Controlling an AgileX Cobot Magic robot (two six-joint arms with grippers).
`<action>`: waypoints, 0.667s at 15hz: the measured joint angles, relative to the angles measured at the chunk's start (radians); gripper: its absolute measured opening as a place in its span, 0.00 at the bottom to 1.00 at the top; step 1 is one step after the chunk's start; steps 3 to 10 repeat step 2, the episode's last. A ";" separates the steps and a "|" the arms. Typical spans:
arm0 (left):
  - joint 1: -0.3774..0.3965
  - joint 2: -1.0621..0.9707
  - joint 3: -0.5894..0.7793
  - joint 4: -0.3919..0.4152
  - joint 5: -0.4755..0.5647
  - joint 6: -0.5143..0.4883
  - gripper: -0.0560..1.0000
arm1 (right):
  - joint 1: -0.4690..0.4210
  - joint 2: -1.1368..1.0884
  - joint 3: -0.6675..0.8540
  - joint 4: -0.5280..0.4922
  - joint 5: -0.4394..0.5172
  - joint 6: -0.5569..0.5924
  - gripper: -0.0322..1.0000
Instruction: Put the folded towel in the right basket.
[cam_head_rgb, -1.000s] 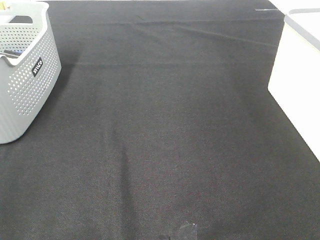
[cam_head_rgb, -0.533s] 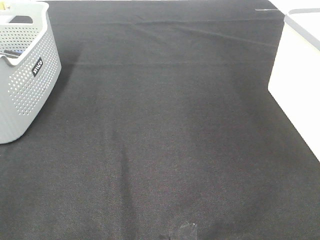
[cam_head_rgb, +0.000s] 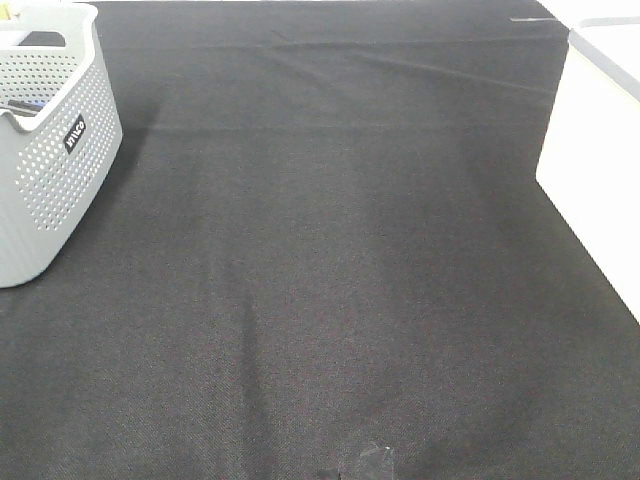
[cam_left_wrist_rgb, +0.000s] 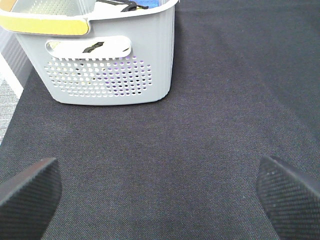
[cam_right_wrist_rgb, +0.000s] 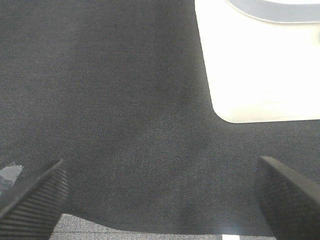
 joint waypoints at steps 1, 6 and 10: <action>0.000 0.000 0.000 0.000 0.000 0.000 0.99 | 0.000 0.000 0.000 0.000 0.000 0.000 0.97; 0.000 0.000 0.000 0.000 0.000 0.000 0.99 | 0.000 0.000 0.000 0.000 0.000 0.000 0.97; 0.000 0.000 0.000 0.000 0.000 0.000 0.99 | 0.000 0.000 0.000 0.000 0.000 0.000 0.97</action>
